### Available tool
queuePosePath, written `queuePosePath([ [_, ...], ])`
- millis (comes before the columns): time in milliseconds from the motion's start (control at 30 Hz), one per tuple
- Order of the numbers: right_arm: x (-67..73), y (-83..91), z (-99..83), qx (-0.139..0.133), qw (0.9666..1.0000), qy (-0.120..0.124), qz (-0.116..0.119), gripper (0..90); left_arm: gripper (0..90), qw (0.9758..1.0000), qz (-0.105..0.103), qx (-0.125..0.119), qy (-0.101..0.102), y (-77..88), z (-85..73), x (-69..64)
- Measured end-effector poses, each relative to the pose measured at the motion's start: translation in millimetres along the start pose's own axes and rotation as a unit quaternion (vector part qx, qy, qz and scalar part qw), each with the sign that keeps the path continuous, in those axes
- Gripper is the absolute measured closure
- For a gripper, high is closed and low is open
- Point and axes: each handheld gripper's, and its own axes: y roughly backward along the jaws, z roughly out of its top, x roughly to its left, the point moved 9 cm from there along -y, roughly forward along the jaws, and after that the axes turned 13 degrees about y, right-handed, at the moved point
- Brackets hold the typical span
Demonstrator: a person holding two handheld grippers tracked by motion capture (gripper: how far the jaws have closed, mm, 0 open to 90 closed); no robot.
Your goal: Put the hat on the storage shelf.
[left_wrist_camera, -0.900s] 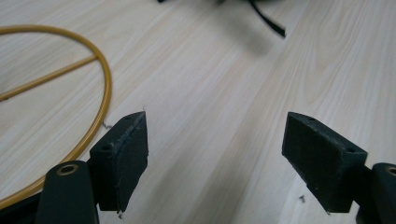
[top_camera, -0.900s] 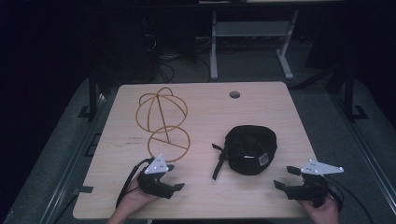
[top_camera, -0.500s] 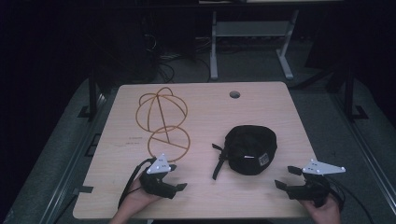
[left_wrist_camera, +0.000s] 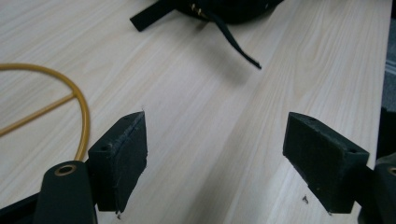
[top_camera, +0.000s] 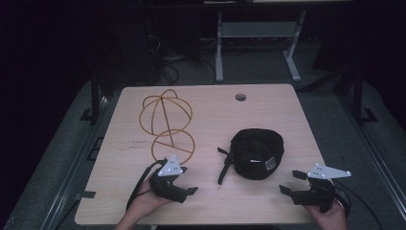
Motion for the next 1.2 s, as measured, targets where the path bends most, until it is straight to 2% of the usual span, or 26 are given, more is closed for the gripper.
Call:
queuePosePath([
  [200,-1.9,1.0,0.5,-0.005,1.0,-0.004,-0.003,18.2,21.8,1.0,-0.004,-0.004,0.002,0.2,9.4,-2.6],
  [567,-2.1,1.5,1.2,-0.007,1.0,-0.005,-0.003,18.0,21.7,0.9992,-0.025,0.004,-0.031,-9.8,34.8,-23.7],
  [700,-1.5,1.3,1.7,-0.009,1.0,-0.003,-0.001,18.0,21.7,0.9988,-0.036,0.001,-0.033,-16.0,45.2,-31.7],
  [767,-0.8,0.7,2.1,-0.009,1.0,-0.001,0.0,18.0,21.7,0.9983,-0.038,0.007,-0.045,-19.8,51.2,-37.0],
  [933,0.0,0.0,2.0,-0.007,1.0,0.004,0.003,17.9,21.7,0.9975,-0.043,0.009,-0.056,-25.1,62.5,-44.4],
  [1200,-0.9,0.8,1.9,-0.008,1.0,0.0,0.002,17.9,22.6,0.9956,-0.054,0.01,-0.076,-36.7,83.1,-57.1],
])
